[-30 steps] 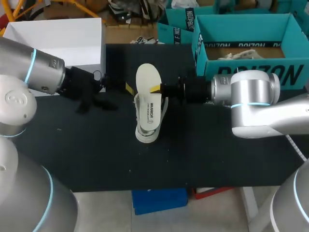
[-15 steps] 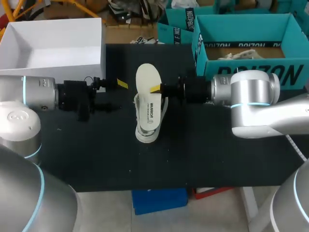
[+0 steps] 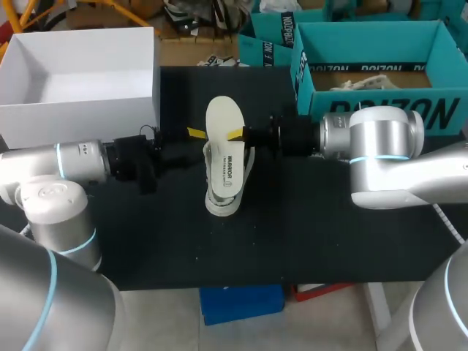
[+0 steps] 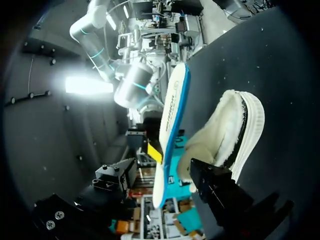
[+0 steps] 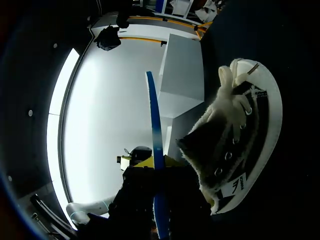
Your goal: Take the shoe out of the shoebox, open the shoe tongue, remove and reinsert the insole, then place the shoe into the shoebox
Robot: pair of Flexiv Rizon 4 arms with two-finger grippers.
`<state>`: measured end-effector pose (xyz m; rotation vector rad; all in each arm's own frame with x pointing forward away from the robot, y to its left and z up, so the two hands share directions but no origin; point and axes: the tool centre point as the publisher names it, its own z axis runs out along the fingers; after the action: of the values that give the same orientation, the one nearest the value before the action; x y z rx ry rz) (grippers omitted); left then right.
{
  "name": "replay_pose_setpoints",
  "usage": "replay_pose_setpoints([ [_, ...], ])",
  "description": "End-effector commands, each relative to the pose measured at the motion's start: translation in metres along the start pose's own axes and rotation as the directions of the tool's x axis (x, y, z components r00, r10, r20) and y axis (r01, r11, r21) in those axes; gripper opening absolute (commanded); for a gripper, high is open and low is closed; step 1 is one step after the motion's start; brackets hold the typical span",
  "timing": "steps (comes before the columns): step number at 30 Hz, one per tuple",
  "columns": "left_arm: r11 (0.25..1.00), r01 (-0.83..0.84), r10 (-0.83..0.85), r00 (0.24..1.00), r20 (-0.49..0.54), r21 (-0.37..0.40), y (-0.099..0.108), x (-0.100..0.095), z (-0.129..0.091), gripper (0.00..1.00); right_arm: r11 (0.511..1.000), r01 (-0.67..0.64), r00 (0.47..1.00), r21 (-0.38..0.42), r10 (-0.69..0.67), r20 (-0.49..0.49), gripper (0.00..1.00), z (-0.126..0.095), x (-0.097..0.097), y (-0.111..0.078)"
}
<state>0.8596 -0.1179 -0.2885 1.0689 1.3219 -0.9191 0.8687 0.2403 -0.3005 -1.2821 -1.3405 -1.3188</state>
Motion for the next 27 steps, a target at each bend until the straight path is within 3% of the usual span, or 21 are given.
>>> replay_pose_setpoints([
  [1,1.0,-0.006,0.006,1.0,0.001,0.001,0.007,0.003,0.017,0.66,1.0,-0.001,1.0,0.0,0.001,0.002,0.0,0.001,-0.001,0.0],
  [7,0.999,-0.042,0.043,0.999,0.019,-0.012,0.009,-0.001,0.028,0.55,1.0,-0.001,1.0,0.0,0.001,0.002,0.0,0.001,-0.001,0.0],
  [17,0.999,-0.048,0.048,0.999,0.008,-0.021,0.012,0.003,0.034,0.25,1.0,-0.001,1.0,0.0,0.001,0.002,0.0,0.001,-0.001,0.0],
  [22,0.999,-0.045,0.045,0.999,0.0,-0.017,0.013,0.008,0.038,0.24,1.0,-0.001,1.0,0.0,0.001,0.002,0.0,0.001,-0.001,0.0],
  [27,0.999,-0.039,0.038,0.999,-0.002,-0.013,0.011,0.011,0.045,0.16,1.0,-0.001,1.0,0.0,0.001,0.002,0.0,0.001,-0.001,0.0],
])
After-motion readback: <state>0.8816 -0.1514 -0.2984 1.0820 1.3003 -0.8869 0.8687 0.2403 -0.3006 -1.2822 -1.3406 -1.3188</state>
